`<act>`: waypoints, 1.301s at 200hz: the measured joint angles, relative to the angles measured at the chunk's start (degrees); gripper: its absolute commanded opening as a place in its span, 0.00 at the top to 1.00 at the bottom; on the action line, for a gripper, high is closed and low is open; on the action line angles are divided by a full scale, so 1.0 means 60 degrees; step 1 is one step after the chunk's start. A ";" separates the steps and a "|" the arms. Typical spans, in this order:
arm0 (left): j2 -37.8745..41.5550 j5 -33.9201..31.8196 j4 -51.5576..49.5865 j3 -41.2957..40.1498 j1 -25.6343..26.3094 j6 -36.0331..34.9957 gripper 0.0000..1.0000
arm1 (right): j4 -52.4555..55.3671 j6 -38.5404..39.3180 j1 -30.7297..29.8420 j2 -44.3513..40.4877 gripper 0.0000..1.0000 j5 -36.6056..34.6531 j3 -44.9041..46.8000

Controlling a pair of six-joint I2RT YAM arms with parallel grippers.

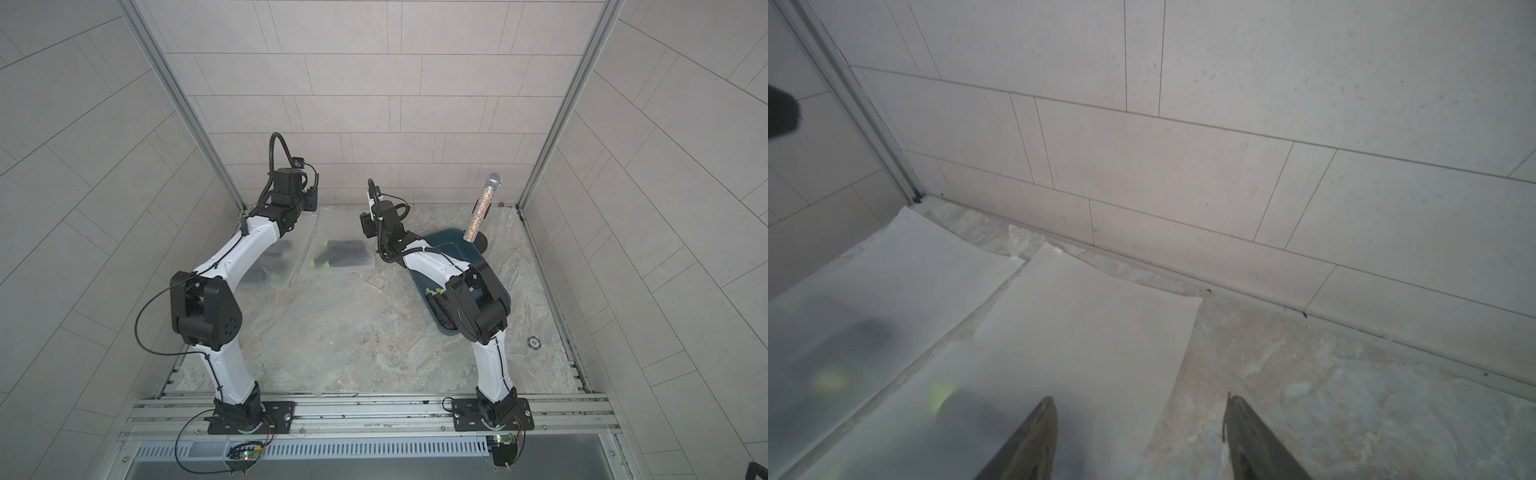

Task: Place the eggplant in a zip-top bag and seal the zipper
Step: Place the zipper food storage bag at the center of the board, then adjust the zipper food storage bag at the center of the board.

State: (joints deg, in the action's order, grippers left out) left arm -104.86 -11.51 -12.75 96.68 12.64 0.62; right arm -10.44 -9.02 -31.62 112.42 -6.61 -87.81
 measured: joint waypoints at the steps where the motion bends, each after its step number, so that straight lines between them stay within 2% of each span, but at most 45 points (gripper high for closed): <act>1: 0.0022 0.0000 -0.0011 -0.0015 0.0000 0.0015 0.41 | 0.0004 -0.0004 0.0000 -0.0029 0.35 0.0007 0.0033; 32: 0.1246 0.0339 -0.0419 -0.1049 0.0025 0.0823 0.41 | 0.0321 -0.0033 -0.0295 -0.1654 0.33 0.0412 0.1526; 59: 0.2244 0.0696 -0.1053 -0.2339 0.0047 0.1840 0.41 | 0.0623 0.0058 -0.1158 -0.2816 0.31 0.1198 0.2841; 77: 0.2783 0.0954 -0.1625 -0.3224 0.0047 0.2499 0.41 | 0.0889 0.0229 -0.1792 -0.3115 0.30 0.1738 0.3599; 118: 0.4011 0.1749 -0.2765 -0.4768 -0.0171 0.3595 0.41 | 0.1712 0.0597 -0.3067 -0.2892 0.24 0.2313 0.4309; 153: 0.4841 0.2750 -0.3093 -0.5599 -0.1129 0.4218 0.41 | 0.1942 0.0816 -0.3887 -0.2036 0.20 0.2076 0.3858; 191: 0.4907 0.3293 -0.3497 -0.5719 -0.2004 0.4506 0.41 | 0.2222 0.0940 -0.4390 -0.1166 0.19 0.1610 0.3177; 232: 0.4907 0.3697 -0.3646 -0.5719 -0.2033 0.4481 0.41 | 0.2524 0.0874 -0.4750 -0.0240 0.19 0.0907 0.2539; 260: 0.4911 0.3963 -0.3646 -0.5759 -0.1985 0.4462 0.41 | 0.2914 0.0266 -0.4696 -0.0098 0.22 0.0149 0.2488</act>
State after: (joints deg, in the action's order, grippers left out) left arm -75.40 12.27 -34.63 62.13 0.73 27.40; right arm 7.05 -7.42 -59.79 111.83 -5.72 -72.88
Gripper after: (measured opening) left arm 0.588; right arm 0.792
